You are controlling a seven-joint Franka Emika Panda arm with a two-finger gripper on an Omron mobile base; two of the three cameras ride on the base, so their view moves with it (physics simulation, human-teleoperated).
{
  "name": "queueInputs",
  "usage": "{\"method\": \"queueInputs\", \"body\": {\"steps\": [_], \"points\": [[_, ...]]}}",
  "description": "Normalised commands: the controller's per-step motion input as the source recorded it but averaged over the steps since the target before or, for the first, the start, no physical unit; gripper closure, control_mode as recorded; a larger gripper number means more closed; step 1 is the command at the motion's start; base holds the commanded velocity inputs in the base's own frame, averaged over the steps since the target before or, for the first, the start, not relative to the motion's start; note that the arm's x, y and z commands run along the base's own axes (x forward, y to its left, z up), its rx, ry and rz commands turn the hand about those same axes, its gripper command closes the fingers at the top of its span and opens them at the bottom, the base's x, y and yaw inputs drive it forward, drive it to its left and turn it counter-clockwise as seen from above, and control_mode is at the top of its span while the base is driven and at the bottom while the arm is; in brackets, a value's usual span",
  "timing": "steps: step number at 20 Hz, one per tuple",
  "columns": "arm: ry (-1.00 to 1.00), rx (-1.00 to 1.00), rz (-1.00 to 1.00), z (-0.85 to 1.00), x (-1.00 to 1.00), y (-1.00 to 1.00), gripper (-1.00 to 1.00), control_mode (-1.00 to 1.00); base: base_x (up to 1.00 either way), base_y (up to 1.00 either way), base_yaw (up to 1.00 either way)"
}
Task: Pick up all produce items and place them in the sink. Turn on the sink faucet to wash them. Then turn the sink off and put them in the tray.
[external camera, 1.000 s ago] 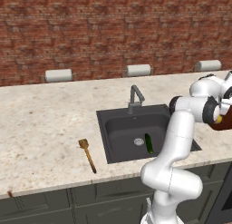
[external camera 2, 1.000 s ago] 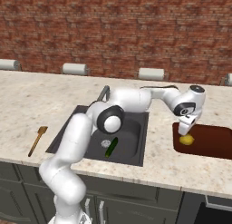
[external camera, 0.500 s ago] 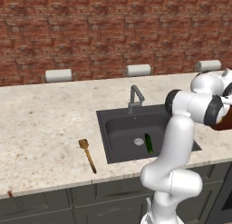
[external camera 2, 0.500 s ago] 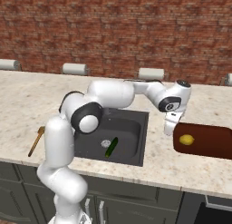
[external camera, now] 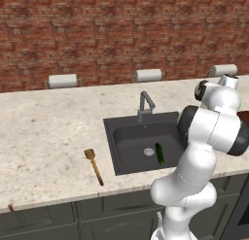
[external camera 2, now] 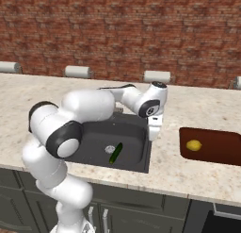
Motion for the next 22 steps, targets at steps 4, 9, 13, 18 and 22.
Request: {"method": "queueInputs", "body": {"steps": [4,9,13,18,22], "points": [[0.20,0.00,0.44,0.00,0.00,0.76,-1.00,-1.00,0.00,0.00,0.00],[0.17,0.00,0.42,0.00,0.00,0.56,-1.00,-1.00,0.00,0.00,0.00],[0.00,0.00,0.34,-0.02,0.00,0.64,-1.00,-1.00,0.00,0.00,0.00],[0.00,0.00,0.30,-0.48,0.03,0.31,-1.00,-1.00,0.00,0.00,0.00],[0.00,0.02,0.25,-0.55,0.19,0.16,-1.00,-1.00,0.00,0.00,0.00]]}}
